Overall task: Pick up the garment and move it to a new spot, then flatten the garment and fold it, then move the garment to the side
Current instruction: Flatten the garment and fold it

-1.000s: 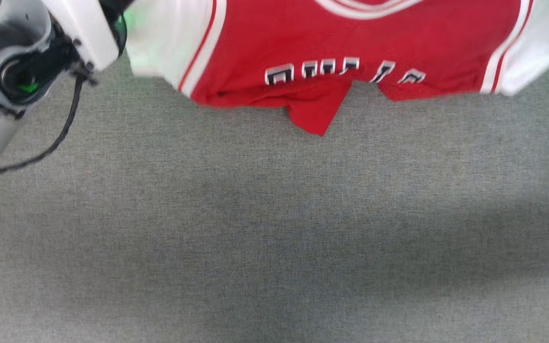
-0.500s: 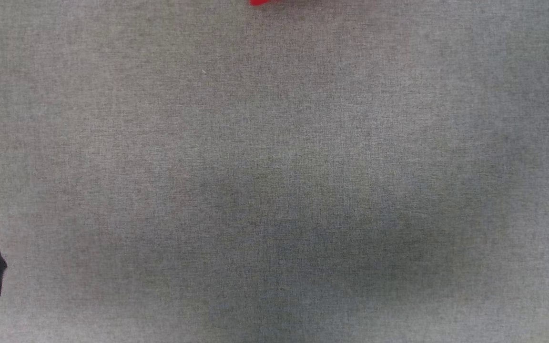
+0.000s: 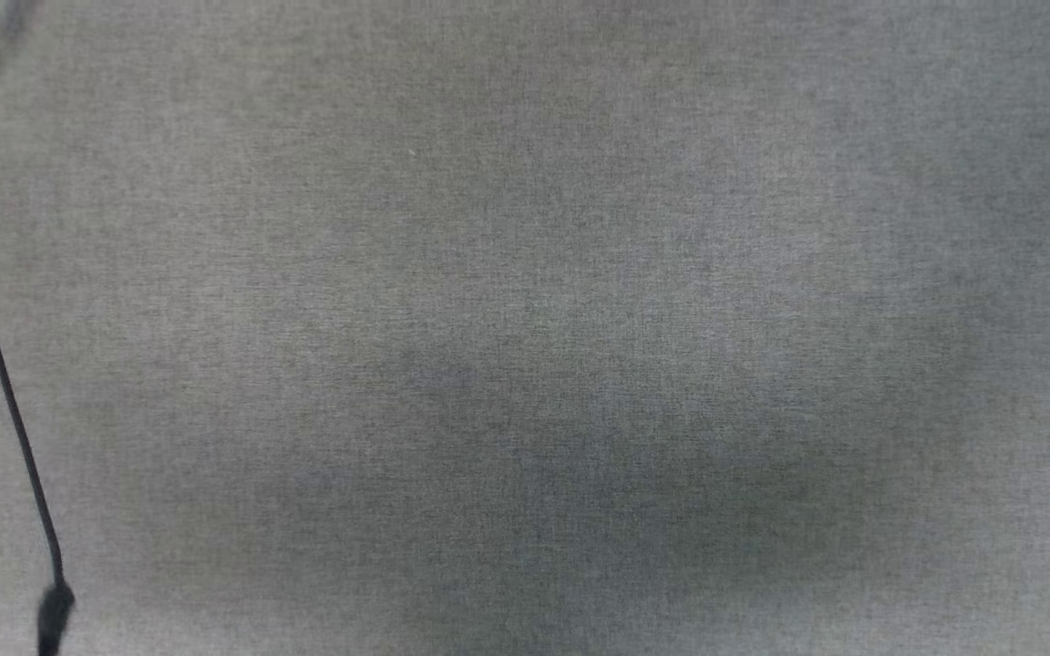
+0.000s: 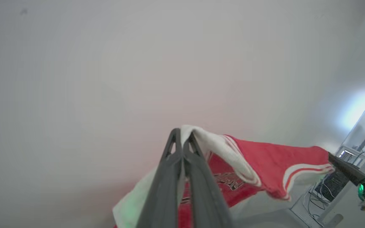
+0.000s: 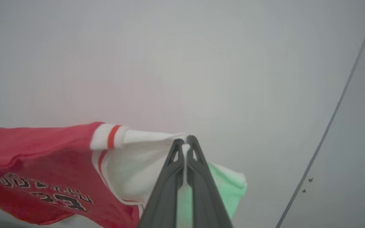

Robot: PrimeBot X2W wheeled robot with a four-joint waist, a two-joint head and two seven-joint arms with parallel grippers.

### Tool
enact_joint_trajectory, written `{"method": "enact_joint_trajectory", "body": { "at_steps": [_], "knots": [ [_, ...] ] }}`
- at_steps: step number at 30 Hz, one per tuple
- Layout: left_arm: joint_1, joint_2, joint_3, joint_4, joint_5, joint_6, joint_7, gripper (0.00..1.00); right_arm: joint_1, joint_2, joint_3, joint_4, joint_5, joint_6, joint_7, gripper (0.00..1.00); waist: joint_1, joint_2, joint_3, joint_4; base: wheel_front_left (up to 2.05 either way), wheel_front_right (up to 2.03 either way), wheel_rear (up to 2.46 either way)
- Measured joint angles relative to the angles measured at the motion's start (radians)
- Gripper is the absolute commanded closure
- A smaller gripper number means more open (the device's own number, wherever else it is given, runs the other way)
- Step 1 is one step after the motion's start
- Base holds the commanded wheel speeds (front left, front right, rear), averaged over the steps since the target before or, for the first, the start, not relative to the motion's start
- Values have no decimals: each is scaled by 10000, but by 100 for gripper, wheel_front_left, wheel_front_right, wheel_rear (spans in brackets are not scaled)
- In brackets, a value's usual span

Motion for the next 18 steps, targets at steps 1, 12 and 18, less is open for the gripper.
{"method": "enact_joint_trajectory", "body": {
  "at_steps": [1,12,18],
  "knots": [
    [569,190,-46,-405,-280,0,-13,100,497,-123,173,-219,267,0,0,100,0,0,-54,4,0,0,0],
    [7210,984,428,-3544,-1544,0,-52,100,7252,-1793,704,-3862,2788,0,387,100,0,0,-707,93,0,0,0],
    [9505,1058,267,-4740,-1177,2,-59,100,10348,-2247,84,-5777,3542,0,1172,100,0,0,-1222,173,0,0,0]
  ]
}}
